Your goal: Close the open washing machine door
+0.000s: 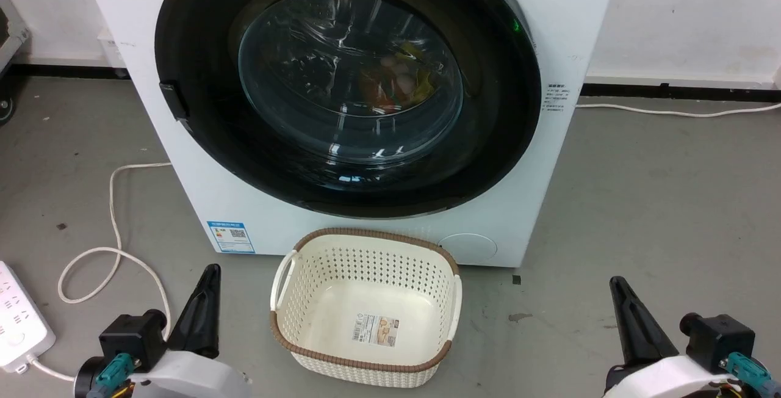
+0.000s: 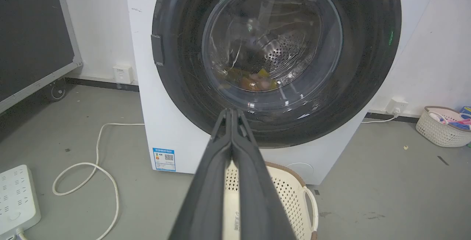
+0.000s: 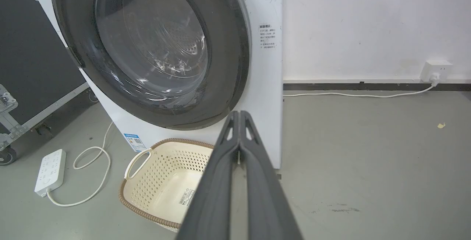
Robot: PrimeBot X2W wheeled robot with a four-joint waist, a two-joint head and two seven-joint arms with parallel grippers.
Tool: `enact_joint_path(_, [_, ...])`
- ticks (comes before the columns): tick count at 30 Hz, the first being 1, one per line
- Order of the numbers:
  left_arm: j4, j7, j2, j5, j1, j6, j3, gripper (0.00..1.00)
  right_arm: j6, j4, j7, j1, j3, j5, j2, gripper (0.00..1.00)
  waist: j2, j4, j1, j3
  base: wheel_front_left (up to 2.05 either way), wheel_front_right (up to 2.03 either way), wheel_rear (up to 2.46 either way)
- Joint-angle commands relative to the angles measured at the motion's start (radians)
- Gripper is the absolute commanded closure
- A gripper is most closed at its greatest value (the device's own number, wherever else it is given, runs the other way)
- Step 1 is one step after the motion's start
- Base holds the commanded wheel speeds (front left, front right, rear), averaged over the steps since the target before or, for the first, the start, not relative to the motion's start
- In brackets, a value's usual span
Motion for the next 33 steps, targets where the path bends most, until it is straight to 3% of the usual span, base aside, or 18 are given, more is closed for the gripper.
enact_joint_path(1, [-0.006, 0.004, -0.009, 0.014, 0.001, -0.002, 0.006, 1.0, 0.0, -0.009, 0.002, -0.007, 0.001, -0.009, 0.0, 1.0, -0.0001, 0.001, 0.0, 0.0, 0.0, 0.0, 0.0])
enact_joint_path(33, [-0.025, 0.058, -0.081, 0.147, 0.002, -0.014, 0.054, 1.0, 0.0, -0.027, 0.031, -0.018, 0.003, -0.066, 0.0, 1.0, -0.0001, 0.016, 0.0, 0.006, 0.0, 0.0, 0.0])
